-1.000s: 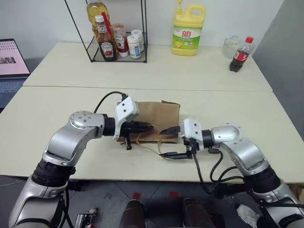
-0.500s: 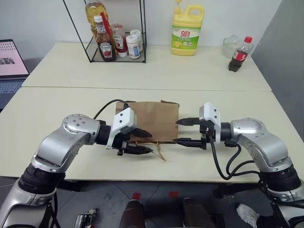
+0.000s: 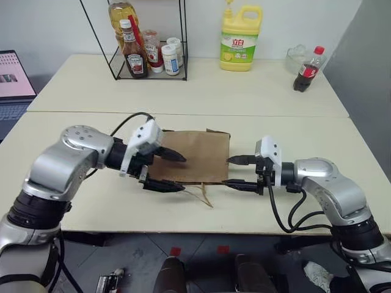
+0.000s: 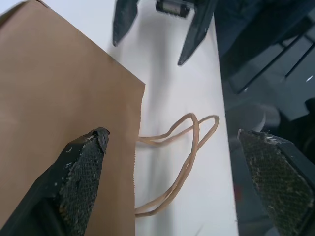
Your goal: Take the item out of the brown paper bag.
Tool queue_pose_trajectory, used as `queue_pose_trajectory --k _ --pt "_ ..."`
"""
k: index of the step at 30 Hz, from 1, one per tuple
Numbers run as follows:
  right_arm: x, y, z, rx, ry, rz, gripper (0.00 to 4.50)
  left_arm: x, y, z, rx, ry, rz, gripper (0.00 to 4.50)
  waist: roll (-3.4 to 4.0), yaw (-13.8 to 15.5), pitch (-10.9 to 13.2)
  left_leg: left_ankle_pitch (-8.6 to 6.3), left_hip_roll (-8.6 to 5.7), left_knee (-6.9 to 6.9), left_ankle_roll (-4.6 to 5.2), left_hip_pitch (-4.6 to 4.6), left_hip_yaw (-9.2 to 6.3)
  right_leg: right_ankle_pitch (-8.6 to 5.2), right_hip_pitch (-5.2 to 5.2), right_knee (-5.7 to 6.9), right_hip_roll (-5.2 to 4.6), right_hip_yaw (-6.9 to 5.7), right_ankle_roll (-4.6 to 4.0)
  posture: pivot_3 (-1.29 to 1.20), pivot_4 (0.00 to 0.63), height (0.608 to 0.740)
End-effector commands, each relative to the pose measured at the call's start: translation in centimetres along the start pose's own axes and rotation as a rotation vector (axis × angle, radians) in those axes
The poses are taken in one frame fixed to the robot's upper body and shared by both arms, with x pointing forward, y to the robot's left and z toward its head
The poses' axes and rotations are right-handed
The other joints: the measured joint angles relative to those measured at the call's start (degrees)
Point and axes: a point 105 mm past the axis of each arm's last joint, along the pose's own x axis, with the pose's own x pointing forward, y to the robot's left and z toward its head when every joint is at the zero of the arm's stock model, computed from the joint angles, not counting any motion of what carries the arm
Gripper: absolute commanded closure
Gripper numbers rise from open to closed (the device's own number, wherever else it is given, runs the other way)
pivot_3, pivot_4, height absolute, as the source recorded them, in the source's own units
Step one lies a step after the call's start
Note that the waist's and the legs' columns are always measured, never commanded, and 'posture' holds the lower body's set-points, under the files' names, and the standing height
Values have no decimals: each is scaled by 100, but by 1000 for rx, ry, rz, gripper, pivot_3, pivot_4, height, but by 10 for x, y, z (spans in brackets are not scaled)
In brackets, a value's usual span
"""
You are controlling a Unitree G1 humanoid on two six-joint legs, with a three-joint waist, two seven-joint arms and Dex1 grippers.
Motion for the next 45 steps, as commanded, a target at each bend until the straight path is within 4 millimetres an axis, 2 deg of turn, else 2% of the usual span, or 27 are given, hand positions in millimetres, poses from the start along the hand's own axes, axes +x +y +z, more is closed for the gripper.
queue_pose_trajectory --k 1,4,8,15,19,34,40,45 --pt "6 11 13 -36 -49 46 954 -12 20 9 50 -16 112 28 0 1 0 0 0 0 0 1 0 0 0 1 0 0 0 0 150 740" --pt "15 20 17 -38 -58 96 954 -2 34 7 193 17 197 28 0 5 0 1 0 1 -1 0 0 0 2 1 0 -1 0 0 150 740" --pt "23 26 18 -49 -65 119 954 8 35 6 335 46 211 28 0 11 0 6 0 1 -11 -2 0 0 1 -4 0 0 0 0 150 740" --pt "34 34 22 -60 -90 156 954 14 15 -5 657 183 74 28 0 9 0 5 1 -1 -9 -1 1 0 1 -4 0 1 0 0 150 740" --pt "39 37 24 -71 -98 169 954 17 9 -13 750 216 18 28 0 9 0 1 1 0 -3 -2 1 0 1 -4 0 0 0 0 150 740" --pt "43 30 27 -80 -118 134 954 33 2 -23 805 194 -18 28 0 7 0 0 0 0 0 -1 0 0 1 -1 0 0 0 0 150 740" --pt "42 26 27 -84 -113 125 954 32 -2 -34 835 242 -62 28 0 8 0 0 1 0 0 -1 0 0 1 0 0 0 0 0 150 740" --pt "42 25 26 -88 -112 119 954 36 1 -35 848 235 -49 28 0 8 0 0 1 0 0 -1 0 0 1 -1 0 0 0 0 150 740"
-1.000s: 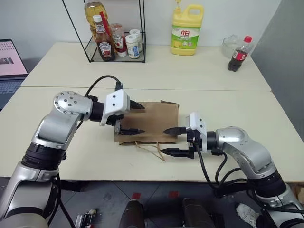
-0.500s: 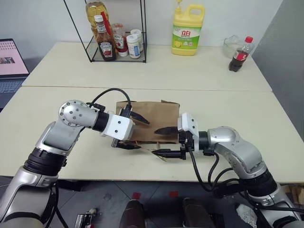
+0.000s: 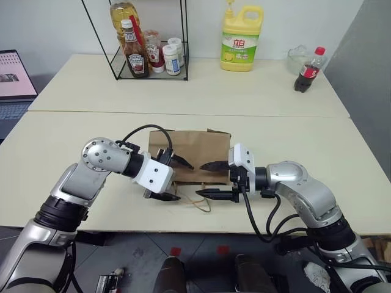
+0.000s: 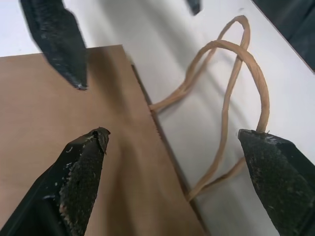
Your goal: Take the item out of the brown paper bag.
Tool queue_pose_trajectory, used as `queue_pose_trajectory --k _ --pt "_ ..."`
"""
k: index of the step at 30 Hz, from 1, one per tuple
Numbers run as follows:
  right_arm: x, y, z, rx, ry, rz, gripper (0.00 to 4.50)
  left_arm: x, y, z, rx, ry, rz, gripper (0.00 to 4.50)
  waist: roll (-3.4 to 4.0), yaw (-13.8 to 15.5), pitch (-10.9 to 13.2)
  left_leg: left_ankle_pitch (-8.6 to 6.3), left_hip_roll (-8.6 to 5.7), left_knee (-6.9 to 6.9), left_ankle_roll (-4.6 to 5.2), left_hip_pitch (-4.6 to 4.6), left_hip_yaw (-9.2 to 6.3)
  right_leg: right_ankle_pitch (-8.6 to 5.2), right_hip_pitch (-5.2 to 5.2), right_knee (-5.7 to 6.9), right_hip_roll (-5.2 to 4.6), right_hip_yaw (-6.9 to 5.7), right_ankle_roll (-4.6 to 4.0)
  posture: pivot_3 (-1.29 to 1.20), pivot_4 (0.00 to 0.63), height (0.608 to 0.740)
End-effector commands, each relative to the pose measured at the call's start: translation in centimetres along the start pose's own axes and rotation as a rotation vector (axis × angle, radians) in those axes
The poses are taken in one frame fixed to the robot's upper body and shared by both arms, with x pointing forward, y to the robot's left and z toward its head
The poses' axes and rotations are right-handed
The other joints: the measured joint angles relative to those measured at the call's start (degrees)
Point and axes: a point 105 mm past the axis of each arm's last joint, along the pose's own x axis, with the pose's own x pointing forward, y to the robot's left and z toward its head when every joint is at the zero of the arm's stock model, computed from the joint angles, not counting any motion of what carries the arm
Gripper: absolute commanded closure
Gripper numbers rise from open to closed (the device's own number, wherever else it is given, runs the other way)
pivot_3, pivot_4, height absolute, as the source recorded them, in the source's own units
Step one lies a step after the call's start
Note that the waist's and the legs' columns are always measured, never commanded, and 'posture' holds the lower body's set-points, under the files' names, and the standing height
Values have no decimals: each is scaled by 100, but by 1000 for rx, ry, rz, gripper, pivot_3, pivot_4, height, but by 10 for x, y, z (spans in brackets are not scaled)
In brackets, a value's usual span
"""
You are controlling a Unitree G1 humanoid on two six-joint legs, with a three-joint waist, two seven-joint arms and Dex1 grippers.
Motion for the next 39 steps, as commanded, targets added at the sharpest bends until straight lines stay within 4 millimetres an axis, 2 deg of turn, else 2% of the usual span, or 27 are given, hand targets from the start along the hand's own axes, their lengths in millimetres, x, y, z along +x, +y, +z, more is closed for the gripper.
queue_pose_trajectory --k 1,2,5,11,17,25,29,32,35,39 --pt "-2 -1 12 -51 -30 -6 954 4 2 2 33 -2 10 28 0 0 0 0 0 0 0 0 0 0 0 0 0 0 0 0 150 740" --pt "-3 -1 12 -51 -29 -8 954 5 1 3 34 -5 8 28 0 0 0 0 0 0 0 0 0 0 0 0 0 0 0 0 150 740" --pt "-9 -2 8 -53 -8 -18 954 11 0 5 20 -30 19 652 0 0 0 0 0 0 0 0 0 0 0 0 0 0 0 0 150 740" --pt "-23 3 -2 -57 50 -4 954 13 1 7 -10 -51 25 2528 0 1 0 0 0 0 0 0 0 0 0 0 0 0 0 0 150 740" --pt "-26 10 -5 -76 68 12 954 13 6 7 -44 -58 50 4432 0 2 0 0 0 0 0 1 0 0 0 1 0 0 0 0 150 740" --pt "-31 14 1 -101 49 7 954 14 12 6 -189 -91 104 4473 0 1 0 0 0 2 0 1 0 0 1 1 0 0 0 0 150 740" --pt "-25 9 0 22 -6 -24 954 13 13 6 -197 -88 107 4473 0 0 0 0 0 1 0 1 -1 0 1 2 0 0 0 0 150 740" --pt "-31 -1 -15 39 33 -55 954 11 13 6 -194 -88 102 4473 0 1 0 0 0 1 0 1 -1 0 2 2 0 0 0 0 150 740" --pt "-38 -5 -26 31 72 -65 1521 9 12 6 -184 -86 95 4500 -1 23 0 0 -1 2 0 0 -1 0 3 -2 0 -1 0 0 150 740" --pt "-46 -9 -26 34 73 -77 1521 9 9 7 -180 -89 92 4500 0 4 0 0 0 1 0 1 -1 0 2 0 0 0 0 0 150 740"
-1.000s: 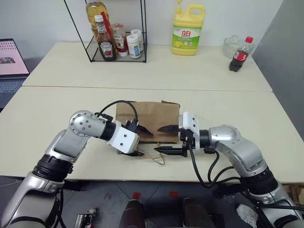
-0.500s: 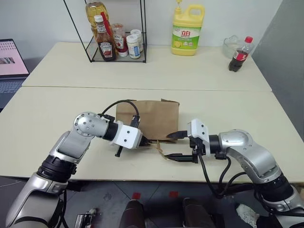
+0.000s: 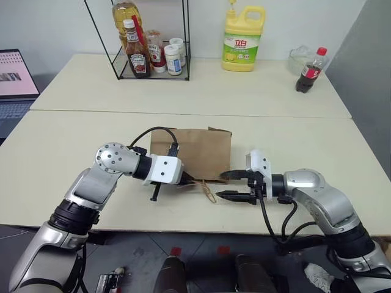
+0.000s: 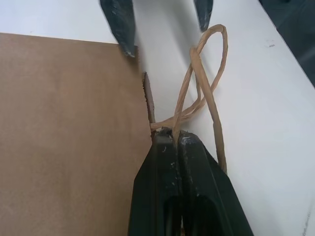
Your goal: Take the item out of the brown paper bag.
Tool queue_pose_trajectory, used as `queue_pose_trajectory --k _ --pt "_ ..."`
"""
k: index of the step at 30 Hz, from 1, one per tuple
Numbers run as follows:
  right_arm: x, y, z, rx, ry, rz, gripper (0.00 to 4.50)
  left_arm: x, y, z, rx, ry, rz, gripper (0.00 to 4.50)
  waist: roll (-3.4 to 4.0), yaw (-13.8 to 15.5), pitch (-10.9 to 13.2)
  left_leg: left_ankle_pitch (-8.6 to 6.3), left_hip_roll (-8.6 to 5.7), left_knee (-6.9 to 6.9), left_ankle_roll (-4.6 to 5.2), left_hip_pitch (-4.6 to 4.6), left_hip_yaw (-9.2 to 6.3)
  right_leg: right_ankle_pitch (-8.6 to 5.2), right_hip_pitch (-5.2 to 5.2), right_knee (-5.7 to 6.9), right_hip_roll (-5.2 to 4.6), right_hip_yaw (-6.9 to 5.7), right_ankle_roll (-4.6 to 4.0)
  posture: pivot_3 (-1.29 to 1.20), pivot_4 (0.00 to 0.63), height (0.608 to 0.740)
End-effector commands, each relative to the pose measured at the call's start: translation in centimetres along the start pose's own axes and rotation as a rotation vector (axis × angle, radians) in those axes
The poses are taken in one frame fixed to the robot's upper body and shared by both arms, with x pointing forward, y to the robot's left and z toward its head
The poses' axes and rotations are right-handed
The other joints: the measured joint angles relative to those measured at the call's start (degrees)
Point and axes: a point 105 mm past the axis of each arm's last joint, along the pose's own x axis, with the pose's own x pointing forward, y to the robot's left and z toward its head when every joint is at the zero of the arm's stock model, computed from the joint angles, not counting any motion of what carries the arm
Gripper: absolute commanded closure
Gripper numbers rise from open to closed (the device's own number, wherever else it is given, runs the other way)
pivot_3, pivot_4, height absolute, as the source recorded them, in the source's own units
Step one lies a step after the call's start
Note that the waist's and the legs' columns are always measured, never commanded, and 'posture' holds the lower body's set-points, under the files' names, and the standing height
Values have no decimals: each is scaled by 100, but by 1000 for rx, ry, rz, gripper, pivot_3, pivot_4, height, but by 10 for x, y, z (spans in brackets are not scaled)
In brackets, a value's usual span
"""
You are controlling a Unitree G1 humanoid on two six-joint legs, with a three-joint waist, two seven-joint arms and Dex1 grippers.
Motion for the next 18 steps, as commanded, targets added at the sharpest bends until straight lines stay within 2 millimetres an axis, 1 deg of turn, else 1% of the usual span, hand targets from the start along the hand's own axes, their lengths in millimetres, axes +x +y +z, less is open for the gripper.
queue_pose_trajectory --k 1,4,12,18 --pt "-10 -5 13 -55 -38 -9 1521 -9 3 10 52 -9 22 4500 0 -3 0 0 0 0 0 0 0 0 0 1 0 0 0 0 150 740" --pt "-10 -6 13 -65 -37 -9 1521 -10 3 9 53 -8 26 4500 0 -2 0 0 0 0 0 0 0 0 0 1 0 0 0 0 150 740" --pt "18 18 13 -150 -57 82 1521 -8 6 11 57 -16 35 4500 0 -3 0 0 0 0 0 0 0 0 0 0 0 0 0 0 150 740" --pt "29 22 14 -166 -72 98 1521 -8 6 12 57 -17 36 4500 0 -2 0 0 0 0 -1 0 0 0 0 1 0 0 0 0 150 740"
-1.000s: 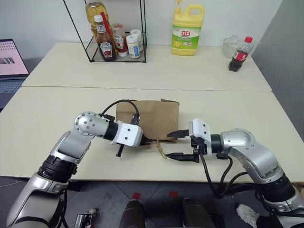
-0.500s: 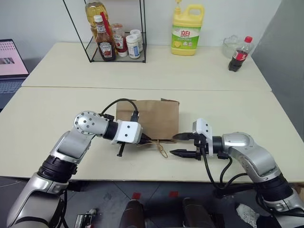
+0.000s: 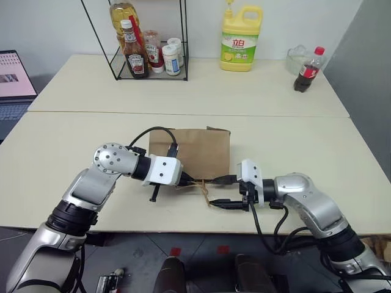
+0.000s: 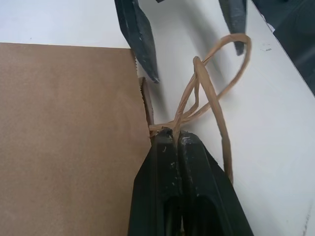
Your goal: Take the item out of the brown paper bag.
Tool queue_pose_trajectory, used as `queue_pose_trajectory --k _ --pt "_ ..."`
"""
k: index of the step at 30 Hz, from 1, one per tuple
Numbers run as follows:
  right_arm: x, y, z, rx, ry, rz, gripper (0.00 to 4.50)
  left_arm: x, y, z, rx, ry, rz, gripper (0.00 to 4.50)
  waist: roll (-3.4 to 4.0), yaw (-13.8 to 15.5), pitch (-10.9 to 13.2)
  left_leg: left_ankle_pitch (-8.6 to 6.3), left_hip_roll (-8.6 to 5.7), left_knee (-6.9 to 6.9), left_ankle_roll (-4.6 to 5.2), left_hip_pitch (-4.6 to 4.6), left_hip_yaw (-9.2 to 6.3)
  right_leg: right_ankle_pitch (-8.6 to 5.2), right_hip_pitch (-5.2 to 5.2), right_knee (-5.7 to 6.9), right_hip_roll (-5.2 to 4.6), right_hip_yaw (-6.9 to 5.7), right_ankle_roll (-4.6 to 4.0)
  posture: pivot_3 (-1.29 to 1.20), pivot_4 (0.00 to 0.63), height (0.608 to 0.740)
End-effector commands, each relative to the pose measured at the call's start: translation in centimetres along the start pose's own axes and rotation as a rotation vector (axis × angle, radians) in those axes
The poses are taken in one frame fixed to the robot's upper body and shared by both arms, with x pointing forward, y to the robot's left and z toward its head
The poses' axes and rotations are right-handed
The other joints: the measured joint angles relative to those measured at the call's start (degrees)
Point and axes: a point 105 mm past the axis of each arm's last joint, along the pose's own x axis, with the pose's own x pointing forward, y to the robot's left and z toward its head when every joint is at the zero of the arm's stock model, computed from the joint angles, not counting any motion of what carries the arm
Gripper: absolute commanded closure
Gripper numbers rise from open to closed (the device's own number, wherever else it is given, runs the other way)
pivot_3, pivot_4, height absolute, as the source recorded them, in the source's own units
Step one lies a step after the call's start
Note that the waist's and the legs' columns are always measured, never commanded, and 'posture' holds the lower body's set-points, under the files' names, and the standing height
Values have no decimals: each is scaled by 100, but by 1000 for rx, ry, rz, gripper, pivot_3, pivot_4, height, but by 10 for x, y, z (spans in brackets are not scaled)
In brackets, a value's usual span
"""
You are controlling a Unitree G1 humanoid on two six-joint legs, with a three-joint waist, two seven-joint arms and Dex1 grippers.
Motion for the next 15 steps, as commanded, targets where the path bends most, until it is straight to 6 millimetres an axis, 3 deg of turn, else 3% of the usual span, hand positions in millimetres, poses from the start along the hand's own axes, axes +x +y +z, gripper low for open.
queue_pose_trajectory --k 1,4,6,14,15 --pt "6 2 10 -56 -32 15 1521 -6 7 11 46 -20 35 4500 0 -1 0 0 0 0 0 0 0 0 0 0 0 0 0 0 150 740" --pt "11 0 11 -57 -41 14 1521 -5 7 11 47 -21 36 4500 0 -1 0 0 0 0 0 1 0 0 0 0 0 0 0 0 150 740" --pt "13 -1 10 -60 -41 13 1904 -5 7 11 47 -22 37 4500 0 -1 0 0 0 0 0 0 0 0 0 0 0 0 0 0 150 740" --pt "16 -7 8 -69 -46 -2 4478 -4 6 11 46 -21 42 4500 0 0 0 0 0 0 0 0 0 0 0 1 0 0 0 0 150 740" --pt "16 -8 8 -70 -47 -4 4478 -4 6 11 47 -21 43 4500 0 -1 0 0 0 0 0 1 0 0 0 1 0 0 0 0 150 740"
